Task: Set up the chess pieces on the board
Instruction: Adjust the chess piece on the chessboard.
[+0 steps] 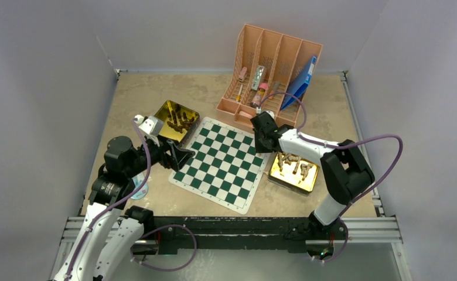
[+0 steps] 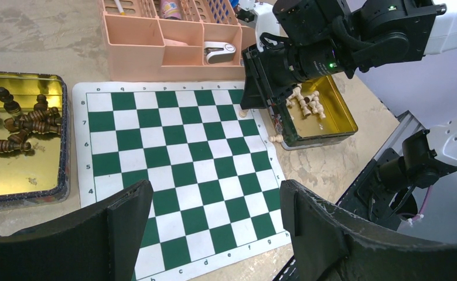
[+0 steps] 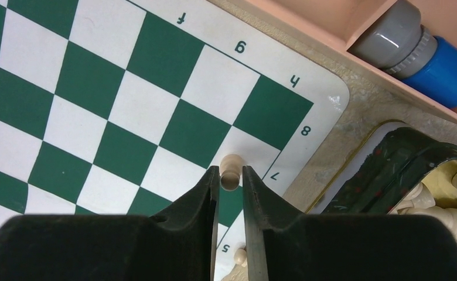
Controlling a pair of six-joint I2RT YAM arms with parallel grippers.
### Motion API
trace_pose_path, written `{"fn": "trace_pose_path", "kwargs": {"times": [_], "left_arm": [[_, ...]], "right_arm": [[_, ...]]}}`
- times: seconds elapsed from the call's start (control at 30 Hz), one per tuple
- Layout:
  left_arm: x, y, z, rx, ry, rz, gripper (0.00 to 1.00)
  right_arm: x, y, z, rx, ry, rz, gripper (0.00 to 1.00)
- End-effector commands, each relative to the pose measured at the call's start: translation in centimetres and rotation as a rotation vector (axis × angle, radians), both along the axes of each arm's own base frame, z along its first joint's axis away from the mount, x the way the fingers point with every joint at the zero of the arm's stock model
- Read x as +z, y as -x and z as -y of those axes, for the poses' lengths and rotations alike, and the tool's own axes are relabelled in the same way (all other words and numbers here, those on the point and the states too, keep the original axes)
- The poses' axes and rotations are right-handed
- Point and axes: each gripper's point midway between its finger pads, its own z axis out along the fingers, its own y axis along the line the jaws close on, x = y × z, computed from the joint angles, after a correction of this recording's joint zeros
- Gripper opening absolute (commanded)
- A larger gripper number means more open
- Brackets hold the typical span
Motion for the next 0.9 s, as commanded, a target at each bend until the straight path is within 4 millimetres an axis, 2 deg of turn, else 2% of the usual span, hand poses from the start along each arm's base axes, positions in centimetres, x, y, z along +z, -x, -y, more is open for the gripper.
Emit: {"fn": "trace_pose_path", "kwargs": {"times": [0.0, 0.3, 0.5, 0.7, 0.87], "left_arm": [[0.3, 0.0, 0.0, -0.003, -0.006, 0.026, 0.80], [0.3, -0.1, 0.0, -0.002, -0.007, 0.028, 0.80], [0.3, -0.1, 0.0, -0.002, -0.007, 0.028, 0.80], [0.3, 0.0, 0.0, -0.004, -0.007, 0.029, 0.80], [0.4, -0.1, 0.0, -0.002, -0.006, 0.030, 0.80]], "right_arm": [[-0.2, 0.0, -0.4, 0.008, -0.010, -0.002, 0.22], [0.6, 0.0, 0.0, -0.007, 0.000, 0.011, 0.13], [1.2, -0.1, 0.5, -0.027, 0.017, 0.027, 0.12], [0.4, 0.0, 0.7, -0.046, 0.029, 0.007, 0.11], [0.7, -0.3, 0.6, -0.045, 0.026, 0.020, 0.11]]}}
